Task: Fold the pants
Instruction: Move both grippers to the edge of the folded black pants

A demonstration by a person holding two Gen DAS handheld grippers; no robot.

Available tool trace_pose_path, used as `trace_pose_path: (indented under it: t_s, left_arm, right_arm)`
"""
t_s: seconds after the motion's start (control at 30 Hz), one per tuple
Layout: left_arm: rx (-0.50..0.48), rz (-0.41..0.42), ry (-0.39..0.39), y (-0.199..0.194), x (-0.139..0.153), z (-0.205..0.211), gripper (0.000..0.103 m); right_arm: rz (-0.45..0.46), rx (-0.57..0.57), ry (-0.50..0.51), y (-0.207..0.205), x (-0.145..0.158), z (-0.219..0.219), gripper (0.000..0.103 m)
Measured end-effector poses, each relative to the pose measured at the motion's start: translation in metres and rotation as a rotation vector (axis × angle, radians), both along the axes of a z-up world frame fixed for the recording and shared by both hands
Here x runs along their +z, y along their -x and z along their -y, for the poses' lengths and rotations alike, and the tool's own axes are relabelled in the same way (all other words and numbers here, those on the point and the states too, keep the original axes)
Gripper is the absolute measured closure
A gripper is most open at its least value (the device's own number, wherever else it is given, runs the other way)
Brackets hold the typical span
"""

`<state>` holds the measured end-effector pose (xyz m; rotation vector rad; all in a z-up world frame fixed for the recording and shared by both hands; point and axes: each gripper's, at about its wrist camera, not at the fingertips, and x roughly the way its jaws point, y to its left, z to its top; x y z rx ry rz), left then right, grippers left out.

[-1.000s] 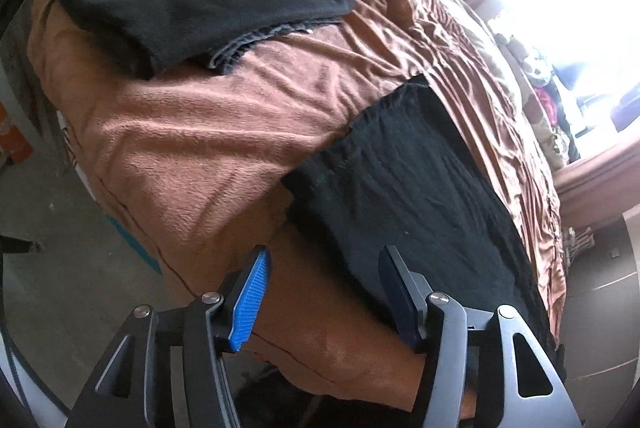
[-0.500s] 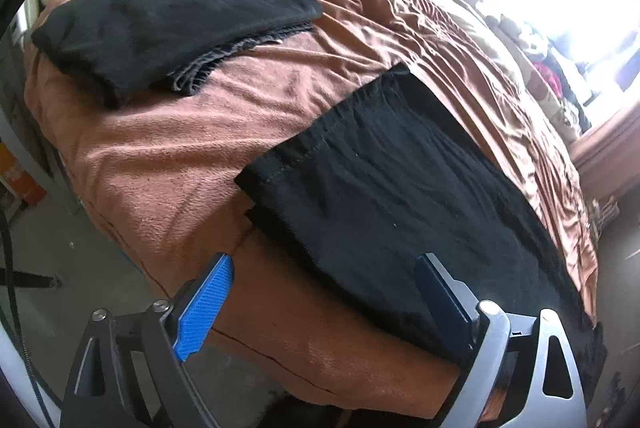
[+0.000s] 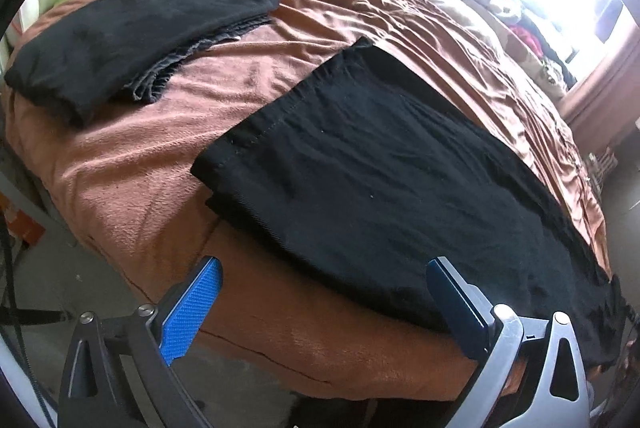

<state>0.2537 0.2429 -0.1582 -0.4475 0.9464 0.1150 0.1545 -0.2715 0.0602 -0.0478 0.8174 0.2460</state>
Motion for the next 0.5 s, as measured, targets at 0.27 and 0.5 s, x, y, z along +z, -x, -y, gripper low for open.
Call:
trace_pose_path:
  t_s: [0.27,0.5]
  left_arm:
    - [0.059,0.034,0.084,0.005,-0.002,-0.007,0.001]
    - [0.089,0.060,0.145,0.006,-0.004,-0.012,0.006]
  right_arm:
    - [0.020,0.173,0.034,-0.069,-0.004,-0.013,0.018]
    - [-0.020,0.335,0.069,-0.135,-0.020,-0.052,0.035]
